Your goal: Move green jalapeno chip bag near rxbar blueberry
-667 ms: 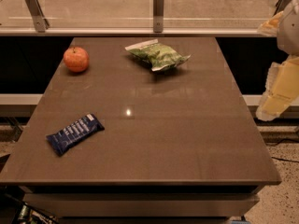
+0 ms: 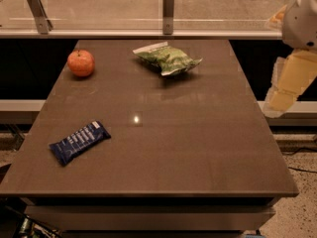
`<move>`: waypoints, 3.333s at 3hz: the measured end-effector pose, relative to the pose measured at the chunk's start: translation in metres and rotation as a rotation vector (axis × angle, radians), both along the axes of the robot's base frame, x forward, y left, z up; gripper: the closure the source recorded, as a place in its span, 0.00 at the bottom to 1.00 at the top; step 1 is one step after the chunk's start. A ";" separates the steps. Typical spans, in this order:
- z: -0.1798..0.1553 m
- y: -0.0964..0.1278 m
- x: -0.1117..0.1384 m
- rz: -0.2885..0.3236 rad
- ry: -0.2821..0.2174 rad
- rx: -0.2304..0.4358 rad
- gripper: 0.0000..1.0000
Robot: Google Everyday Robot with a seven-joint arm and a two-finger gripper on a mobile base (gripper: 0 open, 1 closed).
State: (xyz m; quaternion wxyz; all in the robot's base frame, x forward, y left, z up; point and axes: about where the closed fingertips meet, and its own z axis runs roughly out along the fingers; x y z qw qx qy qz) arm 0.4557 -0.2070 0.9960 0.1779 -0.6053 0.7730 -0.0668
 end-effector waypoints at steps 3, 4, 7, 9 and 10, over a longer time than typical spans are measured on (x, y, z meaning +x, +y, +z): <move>-0.027 0.031 0.061 0.029 -0.052 -0.002 0.00; -0.036 0.043 0.079 0.037 -0.094 0.011 0.00; -0.064 0.076 0.151 0.085 -0.182 0.077 0.00; -0.086 0.096 0.185 0.113 -0.181 0.136 0.00; -0.104 0.109 0.196 0.124 -0.173 0.166 0.00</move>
Offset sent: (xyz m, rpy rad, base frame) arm 0.0716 0.0349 -0.0267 -0.0253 -0.0320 0.0476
